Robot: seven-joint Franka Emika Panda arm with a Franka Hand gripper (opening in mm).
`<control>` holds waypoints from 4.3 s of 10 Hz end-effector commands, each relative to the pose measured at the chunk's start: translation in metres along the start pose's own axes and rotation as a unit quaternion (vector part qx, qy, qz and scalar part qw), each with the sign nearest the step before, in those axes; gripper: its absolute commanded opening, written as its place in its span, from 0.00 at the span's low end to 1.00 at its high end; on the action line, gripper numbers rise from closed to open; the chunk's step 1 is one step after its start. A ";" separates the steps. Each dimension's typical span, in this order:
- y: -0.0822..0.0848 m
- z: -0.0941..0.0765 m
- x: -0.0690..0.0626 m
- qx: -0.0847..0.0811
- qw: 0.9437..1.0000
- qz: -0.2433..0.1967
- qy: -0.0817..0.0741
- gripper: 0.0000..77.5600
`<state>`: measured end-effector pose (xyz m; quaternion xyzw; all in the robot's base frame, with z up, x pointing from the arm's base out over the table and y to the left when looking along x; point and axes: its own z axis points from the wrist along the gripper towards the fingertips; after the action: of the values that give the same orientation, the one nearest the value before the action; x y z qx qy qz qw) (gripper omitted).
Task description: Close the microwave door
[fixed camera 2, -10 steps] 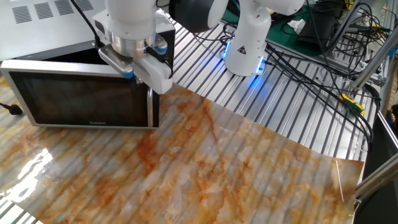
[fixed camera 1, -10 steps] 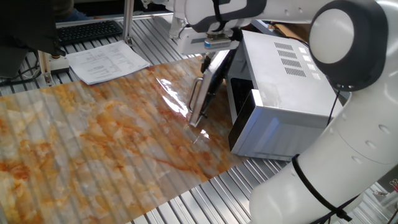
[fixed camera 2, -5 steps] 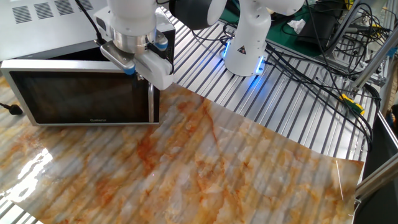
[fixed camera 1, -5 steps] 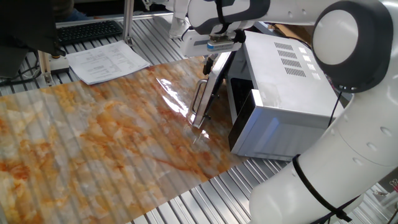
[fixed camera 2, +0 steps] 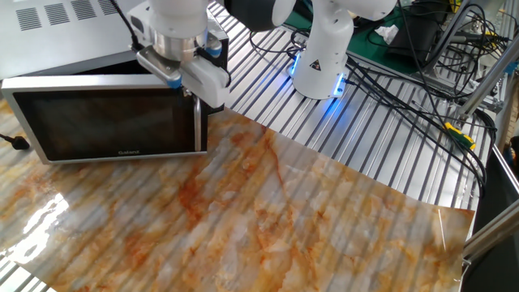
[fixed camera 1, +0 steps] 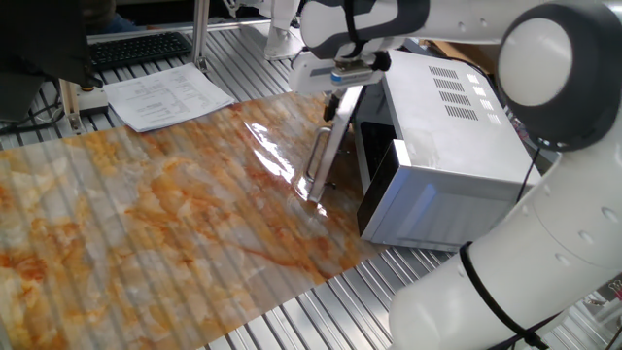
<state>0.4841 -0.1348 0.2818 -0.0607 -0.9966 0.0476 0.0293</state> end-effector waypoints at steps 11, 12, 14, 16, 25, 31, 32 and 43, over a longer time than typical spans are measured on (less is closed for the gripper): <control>-0.002 -0.003 0.001 -0.010 0.998 0.067 -0.007 0.00; -0.002 -0.003 0.001 -0.010 0.998 0.067 -0.007 0.00; -0.002 -0.003 0.001 -0.008 0.998 0.063 -0.005 0.00; -0.003 -0.007 0.005 -0.006 0.998 0.059 -0.003 0.00; -0.005 -0.003 0.033 -0.003 0.999 0.042 -0.001 0.00; -0.039 -0.011 0.029 -0.001 1.000 0.009 0.009 0.00; -0.042 -0.012 0.029 -0.001 1.000 0.008 0.010 0.00; -0.070 -0.003 0.050 0.003 1.000 -0.011 0.007 0.00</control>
<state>0.4271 -0.1954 0.2932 -0.0486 -0.9969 0.0489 0.0382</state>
